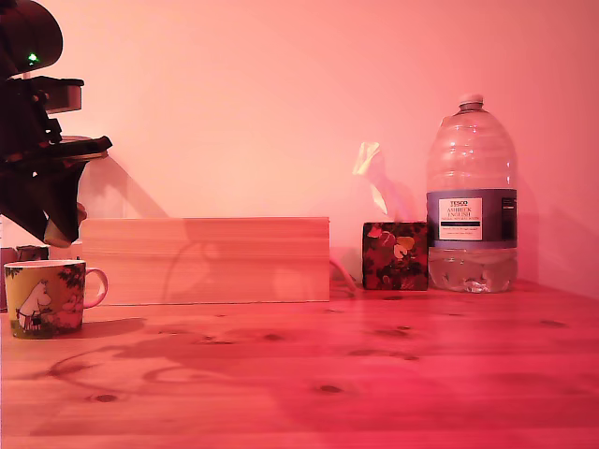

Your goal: Pick up the coffee capsules from the table one by one and drop them inside the nearest coffee cup

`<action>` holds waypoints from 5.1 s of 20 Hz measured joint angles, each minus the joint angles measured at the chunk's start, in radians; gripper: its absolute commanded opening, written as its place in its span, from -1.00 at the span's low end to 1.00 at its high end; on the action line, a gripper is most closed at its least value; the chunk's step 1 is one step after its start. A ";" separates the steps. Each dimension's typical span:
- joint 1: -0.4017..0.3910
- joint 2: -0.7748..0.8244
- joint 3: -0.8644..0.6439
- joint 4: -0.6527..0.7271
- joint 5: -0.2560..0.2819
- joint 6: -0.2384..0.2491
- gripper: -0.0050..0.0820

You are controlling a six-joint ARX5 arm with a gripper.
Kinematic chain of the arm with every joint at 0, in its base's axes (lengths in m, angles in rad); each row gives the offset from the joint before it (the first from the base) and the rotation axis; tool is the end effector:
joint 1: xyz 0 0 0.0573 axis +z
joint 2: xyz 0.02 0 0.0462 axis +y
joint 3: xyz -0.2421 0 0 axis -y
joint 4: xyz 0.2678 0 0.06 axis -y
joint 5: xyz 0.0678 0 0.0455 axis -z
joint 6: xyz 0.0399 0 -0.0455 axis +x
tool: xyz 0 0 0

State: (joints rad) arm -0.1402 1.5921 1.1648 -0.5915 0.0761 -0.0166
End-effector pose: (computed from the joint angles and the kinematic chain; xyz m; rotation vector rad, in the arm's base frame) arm 0.3463 -0.0519 0.1976 0.0176 1.0217 -0.1888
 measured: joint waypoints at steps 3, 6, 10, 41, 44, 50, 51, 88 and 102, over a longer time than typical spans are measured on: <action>0.000 0.000 0.000 0.029 0.000 0.000 -0.42; 0.000 0.000 0.000 0.071 0.000 0.000 -0.42; 0.000 0.000 0.000 0.085 0.000 0.000 -0.42; 0.103 0.016 0.071 0.015 -0.001 0.009 -0.42; 0.103 0.099 0.209 -0.060 -0.005 0.009 -0.42; 0.103 0.266 0.446 -0.240 -0.008 0.010 -0.42; 0.103 0.292 0.463 -0.254 -0.008 0.010 -0.42; 0.094 0.040 0.227 0.030 0.023 0.077 0.00; 0.036 -0.476 -0.343 0.368 0.098 0.048 -0.94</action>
State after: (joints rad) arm -0.1043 1.1164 0.8219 -0.2234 0.1745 0.0319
